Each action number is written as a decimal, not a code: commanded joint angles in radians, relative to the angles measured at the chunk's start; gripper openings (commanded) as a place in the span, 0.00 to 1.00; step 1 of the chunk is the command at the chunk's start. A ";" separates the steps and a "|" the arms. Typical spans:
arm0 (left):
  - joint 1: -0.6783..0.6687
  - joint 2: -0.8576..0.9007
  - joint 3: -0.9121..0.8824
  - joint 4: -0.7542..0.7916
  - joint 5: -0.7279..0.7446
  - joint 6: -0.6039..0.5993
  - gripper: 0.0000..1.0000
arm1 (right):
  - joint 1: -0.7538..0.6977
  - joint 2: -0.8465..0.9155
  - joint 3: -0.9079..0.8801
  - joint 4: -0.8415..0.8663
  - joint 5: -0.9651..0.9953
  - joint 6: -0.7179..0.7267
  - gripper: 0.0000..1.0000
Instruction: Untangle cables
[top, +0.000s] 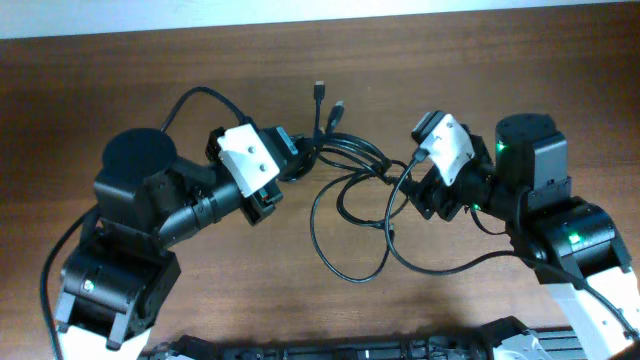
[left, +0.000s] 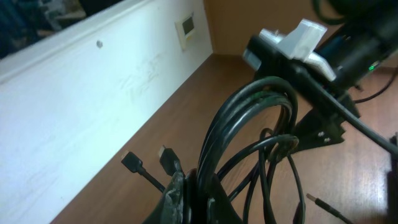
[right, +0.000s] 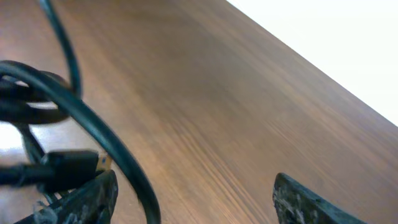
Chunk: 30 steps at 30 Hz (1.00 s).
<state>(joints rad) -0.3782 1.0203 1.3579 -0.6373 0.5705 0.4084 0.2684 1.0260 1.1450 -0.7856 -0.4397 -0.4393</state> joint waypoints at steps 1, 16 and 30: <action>0.008 -0.031 0.015 0.017 0.044 0.013 0.00 | -0.001 0.015 0.014 0.005 -0.134 -0.081 0.67; 0.008 -0.031 0.015 0.011 0.043 0.013 0.00 | -0.001 0.014 0.014 0.220 -0.177 0.190 0.04; 0.008 -0.032 0.015 -0.088 0.035 0.013 0.00 | -0.002 0.013 0.015 0.340 0.151 0.610 0.04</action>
<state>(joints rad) -0.3782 1.0039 1.3582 -0.7223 0.5919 0.4088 0.2684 1.0428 1.1450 -0.4320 -0.4530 0.0257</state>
